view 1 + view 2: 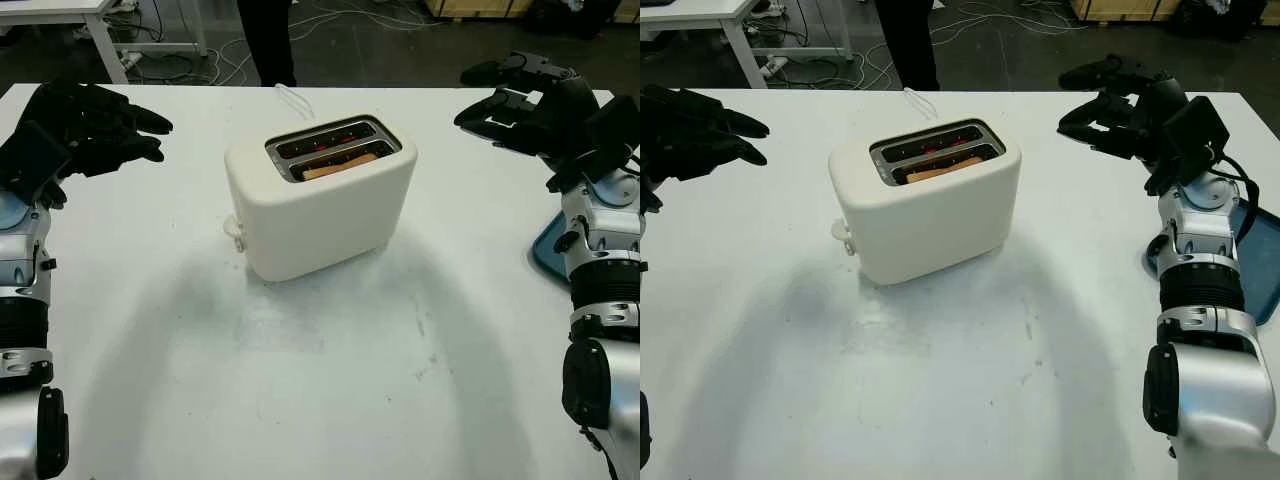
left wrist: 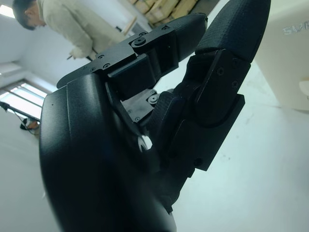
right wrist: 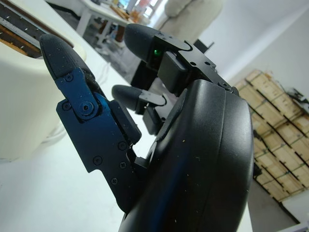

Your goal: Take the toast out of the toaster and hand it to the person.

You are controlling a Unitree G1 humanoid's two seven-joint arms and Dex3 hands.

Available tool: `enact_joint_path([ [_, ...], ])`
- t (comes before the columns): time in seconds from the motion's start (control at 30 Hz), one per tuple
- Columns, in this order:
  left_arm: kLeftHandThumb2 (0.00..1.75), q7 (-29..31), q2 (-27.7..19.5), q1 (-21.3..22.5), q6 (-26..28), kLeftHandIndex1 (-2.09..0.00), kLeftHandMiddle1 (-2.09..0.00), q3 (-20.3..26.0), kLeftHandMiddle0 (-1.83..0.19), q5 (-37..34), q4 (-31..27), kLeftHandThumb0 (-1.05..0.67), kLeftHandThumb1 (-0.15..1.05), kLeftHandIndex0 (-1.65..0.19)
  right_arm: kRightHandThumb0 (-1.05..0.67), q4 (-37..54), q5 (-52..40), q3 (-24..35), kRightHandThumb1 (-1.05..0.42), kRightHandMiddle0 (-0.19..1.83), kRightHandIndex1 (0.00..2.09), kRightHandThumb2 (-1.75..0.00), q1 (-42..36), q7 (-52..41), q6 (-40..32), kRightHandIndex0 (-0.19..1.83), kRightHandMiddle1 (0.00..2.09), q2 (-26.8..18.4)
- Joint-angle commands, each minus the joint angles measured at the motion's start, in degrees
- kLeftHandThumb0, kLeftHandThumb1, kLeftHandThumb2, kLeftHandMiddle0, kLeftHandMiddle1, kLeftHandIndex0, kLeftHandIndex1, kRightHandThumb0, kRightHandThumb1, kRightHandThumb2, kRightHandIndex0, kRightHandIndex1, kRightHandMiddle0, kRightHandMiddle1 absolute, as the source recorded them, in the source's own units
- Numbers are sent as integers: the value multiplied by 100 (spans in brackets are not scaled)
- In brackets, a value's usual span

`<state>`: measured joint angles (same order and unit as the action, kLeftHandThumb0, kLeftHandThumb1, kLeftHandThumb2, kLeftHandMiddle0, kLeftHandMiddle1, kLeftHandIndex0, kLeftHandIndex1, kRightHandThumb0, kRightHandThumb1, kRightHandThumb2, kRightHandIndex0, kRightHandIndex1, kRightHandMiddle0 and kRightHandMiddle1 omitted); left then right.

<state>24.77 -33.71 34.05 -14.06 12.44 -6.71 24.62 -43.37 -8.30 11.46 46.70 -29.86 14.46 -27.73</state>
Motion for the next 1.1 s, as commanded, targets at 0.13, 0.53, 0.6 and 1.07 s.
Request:
enact_joint_path([
  [0.13, 0, -60, -25, -47, -43, 0, -57, 8, -122, 57, 11, -105, 80, -138, -70, 99, 35, -76, -65, 61, 107, -1, -95, 40, -120, 59, 70, -1],
  [0.53, 0, -159, -15, -141, 219, -1, -57, -25, -123, 94, -203, -105, 77, -139, -64, 116, 7, -107, -64, 59, 110, 0, -118, 87, -212, 57, 72, 47],
  [0.6, 0, -159, -5, -145, 197, -1, -57, -22, -122, 90, -179, -105, 77, -139, -64, 149, -2, -104, -64, 59, 111, 0, -127, 75, -230, 56, 72, 36],
  [1.07, 0, -104, 45, -120, 44, 0, -56, -6, -123, 18, -13, -105, 79, -138, -62, 202, -5, -115, -65, 60, 112, 0, -162, 76, -312, 57, 74, 35],
])
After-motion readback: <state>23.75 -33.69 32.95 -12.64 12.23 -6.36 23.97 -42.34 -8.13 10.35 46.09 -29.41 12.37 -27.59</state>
